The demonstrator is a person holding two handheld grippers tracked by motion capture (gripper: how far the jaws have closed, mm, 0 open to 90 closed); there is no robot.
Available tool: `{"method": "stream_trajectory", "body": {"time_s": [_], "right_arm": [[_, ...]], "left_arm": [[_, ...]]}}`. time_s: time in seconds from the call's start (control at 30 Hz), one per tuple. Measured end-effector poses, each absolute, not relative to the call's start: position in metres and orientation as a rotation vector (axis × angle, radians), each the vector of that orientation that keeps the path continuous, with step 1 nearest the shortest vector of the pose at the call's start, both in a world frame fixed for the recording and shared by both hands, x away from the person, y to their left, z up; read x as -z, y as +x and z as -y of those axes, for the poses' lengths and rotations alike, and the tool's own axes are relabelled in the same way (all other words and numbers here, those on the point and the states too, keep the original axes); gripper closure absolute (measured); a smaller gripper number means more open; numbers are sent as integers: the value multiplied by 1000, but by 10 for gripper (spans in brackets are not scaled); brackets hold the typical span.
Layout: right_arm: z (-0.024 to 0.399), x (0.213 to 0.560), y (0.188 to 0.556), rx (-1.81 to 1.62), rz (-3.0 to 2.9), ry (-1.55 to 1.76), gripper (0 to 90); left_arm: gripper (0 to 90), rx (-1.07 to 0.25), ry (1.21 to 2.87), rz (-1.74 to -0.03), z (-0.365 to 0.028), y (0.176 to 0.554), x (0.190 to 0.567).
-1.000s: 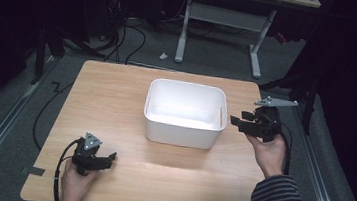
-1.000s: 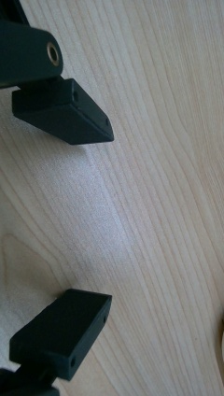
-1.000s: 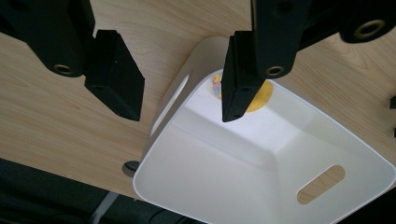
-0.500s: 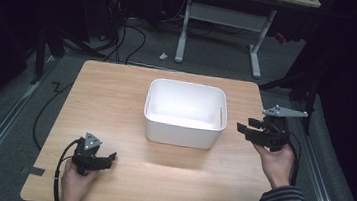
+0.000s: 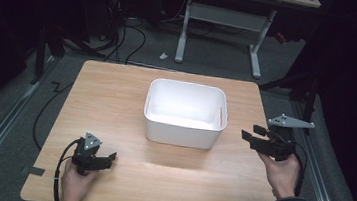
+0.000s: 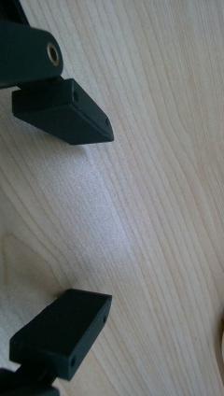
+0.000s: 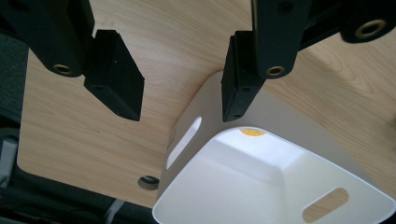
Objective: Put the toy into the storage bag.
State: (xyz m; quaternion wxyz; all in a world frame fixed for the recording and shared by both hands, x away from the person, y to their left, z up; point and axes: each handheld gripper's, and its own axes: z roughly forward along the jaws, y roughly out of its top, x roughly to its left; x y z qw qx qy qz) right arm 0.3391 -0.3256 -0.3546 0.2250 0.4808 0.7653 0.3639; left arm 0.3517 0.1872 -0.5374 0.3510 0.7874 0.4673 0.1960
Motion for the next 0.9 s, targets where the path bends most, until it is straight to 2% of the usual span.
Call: {"method": "stream_trajectory", "body": {"time_s": [0.2,0.9], "right_arm": [[323,357,329,-1016,-2112,1301,495],[329,401,318,-1068,-2113,1392,486]], "left_arm": [[187,-507,2039,-1210,-187,352,537],[187,-506,2038,-1210,-187,352,537]]}}
